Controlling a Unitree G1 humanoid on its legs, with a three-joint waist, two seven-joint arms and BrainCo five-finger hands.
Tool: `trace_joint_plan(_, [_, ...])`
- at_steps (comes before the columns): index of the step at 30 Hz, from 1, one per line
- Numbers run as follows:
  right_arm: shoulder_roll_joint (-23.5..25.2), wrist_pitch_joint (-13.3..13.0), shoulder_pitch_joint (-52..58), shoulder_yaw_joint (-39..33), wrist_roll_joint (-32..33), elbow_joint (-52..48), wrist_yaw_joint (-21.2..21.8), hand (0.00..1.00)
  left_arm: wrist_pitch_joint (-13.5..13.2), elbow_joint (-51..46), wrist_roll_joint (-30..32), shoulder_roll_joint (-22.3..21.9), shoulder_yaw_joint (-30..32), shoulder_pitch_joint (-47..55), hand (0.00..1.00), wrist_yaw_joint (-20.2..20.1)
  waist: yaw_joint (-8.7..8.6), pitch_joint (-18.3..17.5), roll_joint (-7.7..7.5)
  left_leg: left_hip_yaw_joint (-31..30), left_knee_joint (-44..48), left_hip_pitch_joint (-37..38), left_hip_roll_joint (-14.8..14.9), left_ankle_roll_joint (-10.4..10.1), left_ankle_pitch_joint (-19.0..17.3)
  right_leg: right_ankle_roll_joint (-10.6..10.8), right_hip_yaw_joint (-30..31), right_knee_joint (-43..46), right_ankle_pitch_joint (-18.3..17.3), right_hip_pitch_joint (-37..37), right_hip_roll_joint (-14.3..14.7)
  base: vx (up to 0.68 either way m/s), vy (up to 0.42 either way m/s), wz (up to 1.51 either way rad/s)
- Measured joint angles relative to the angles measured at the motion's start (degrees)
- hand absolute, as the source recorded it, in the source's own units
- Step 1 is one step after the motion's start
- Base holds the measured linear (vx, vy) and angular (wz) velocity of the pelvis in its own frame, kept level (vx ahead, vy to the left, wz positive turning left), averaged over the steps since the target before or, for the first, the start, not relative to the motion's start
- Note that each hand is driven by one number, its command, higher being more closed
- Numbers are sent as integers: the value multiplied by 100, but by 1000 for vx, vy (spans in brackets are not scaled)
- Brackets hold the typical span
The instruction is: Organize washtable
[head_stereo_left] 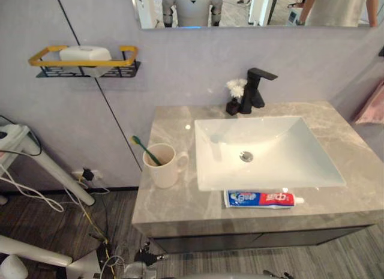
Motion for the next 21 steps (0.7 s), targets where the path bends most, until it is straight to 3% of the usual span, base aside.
trace_joint_plan(3, [20,-38,101,-302,371,-1,4,0,-2,11,-1,-6,0,2,0,1,1,8,24,29,-26,22,3,-4,5,1,29,8,0,15,0,-66,-7,-4])
trace_joint_plan(12, [-15,-136,418,-1111,455,-400,-20,0,-5,-3,-12,0,72,37,0,0,-6,-1,46,238,-356,172,72,-24,83,-4,198,-8,-5,-41,60,-13,-16,-11])
trace_joint_plan(15, [-155,-129,616,-1458,447,-1268,-36,0,-3,-43,2,5,84,71,0,-7,-43,-5,44,278,-415,188,65,-24,81,-11,215,1,-24,-58,60,23,-6,-6])
trace_joint_plan(17, [-346,-143,774,-1557,326,-2452,-149,0,-8,-182,14,46,109,180,0,-11,-149,-18,14,306,-436,168,56,-26,79,1,242,69,-83,-133,53,14,-11,-4])
trace_joint_plan(21, [-703,-201,915,-1671,-32,-4236,-269,0,-43,-308,75,94,111,315,0,-50,-166,-33,-11,415,-437,177,80,-36,72,-6,358,169,-126,-248,87,5,-24,-12])
